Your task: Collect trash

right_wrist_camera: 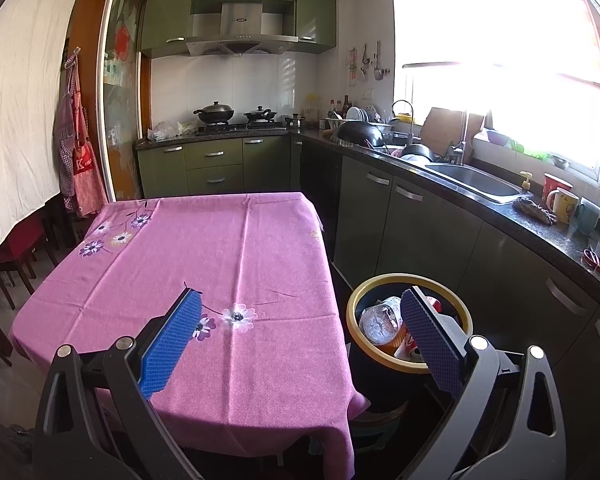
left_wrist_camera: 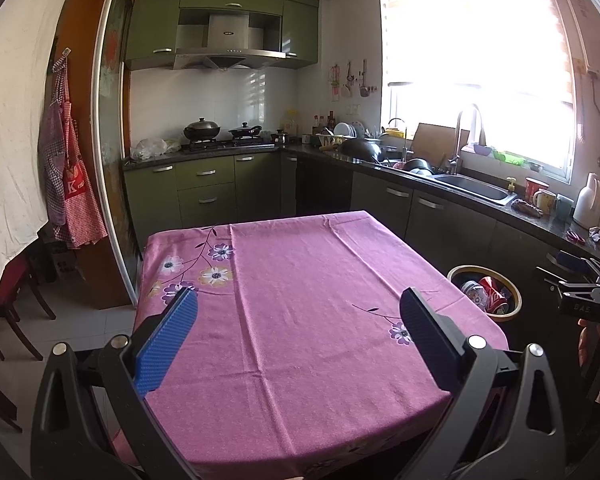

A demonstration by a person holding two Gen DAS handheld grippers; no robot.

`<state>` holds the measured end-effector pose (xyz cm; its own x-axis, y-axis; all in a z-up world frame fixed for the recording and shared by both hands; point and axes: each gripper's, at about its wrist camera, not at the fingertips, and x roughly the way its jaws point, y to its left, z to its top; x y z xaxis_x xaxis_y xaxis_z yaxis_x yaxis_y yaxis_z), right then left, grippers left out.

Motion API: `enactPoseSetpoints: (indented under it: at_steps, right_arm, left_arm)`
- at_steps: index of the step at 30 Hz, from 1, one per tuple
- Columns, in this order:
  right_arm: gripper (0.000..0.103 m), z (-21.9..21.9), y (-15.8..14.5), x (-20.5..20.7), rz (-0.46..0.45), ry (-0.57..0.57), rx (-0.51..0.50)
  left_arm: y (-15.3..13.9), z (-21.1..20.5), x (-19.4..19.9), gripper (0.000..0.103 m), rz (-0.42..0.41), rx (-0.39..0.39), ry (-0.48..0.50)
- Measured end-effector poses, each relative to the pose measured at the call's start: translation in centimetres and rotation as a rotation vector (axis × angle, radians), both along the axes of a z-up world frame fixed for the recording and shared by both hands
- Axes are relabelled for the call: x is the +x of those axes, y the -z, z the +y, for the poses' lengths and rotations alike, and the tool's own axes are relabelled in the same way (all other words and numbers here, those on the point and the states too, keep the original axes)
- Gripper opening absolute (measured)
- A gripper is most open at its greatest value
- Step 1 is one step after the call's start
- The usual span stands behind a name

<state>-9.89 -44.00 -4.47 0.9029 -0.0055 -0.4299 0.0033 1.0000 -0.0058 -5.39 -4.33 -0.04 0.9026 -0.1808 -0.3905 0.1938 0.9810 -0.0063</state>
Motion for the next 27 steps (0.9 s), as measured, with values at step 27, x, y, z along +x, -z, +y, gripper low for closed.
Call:
enactPoseSetpoints:
  at_steps: [27]
  right_arm:
    - [0.098, 0.7, 1.4, 4.7, 0.062, -0.071, -0.003]
  left_arm:
    - [1.3, 1.3, 6.2, 0.096, 0.074, 0.025, -0.053]
